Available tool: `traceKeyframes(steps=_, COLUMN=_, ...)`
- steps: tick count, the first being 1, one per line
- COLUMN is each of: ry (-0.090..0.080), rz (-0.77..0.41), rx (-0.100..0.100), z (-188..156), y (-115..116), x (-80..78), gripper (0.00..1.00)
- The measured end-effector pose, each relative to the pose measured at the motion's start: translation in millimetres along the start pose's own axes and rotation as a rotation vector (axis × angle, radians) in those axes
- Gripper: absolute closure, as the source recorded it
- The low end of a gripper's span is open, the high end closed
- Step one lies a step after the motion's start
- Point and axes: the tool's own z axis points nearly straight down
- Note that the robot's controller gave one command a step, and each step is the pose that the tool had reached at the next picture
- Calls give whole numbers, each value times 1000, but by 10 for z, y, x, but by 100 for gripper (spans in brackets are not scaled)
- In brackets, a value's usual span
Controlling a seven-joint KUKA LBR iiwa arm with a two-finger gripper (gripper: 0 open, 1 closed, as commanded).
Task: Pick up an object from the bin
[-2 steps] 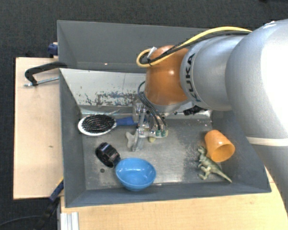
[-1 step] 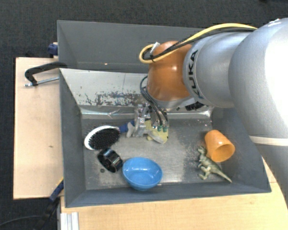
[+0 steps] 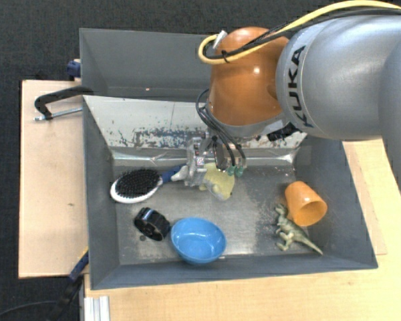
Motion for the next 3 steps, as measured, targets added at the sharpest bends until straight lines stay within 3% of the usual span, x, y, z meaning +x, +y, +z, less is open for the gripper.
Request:
traceKeyframes(steps=1, ry=15, rz=-75, rx=2, z=349, y=289, x=154, gripper=100)
traceKeyframes(steps=2, ry=9, rz=89, rx=-1, z=645, y=1067, x=-93, gripper=100)
traceKeyframes(steps=3, ry=-1, rz=-6, rx=0, z=-170, y=755, x=-212, gripper=100)
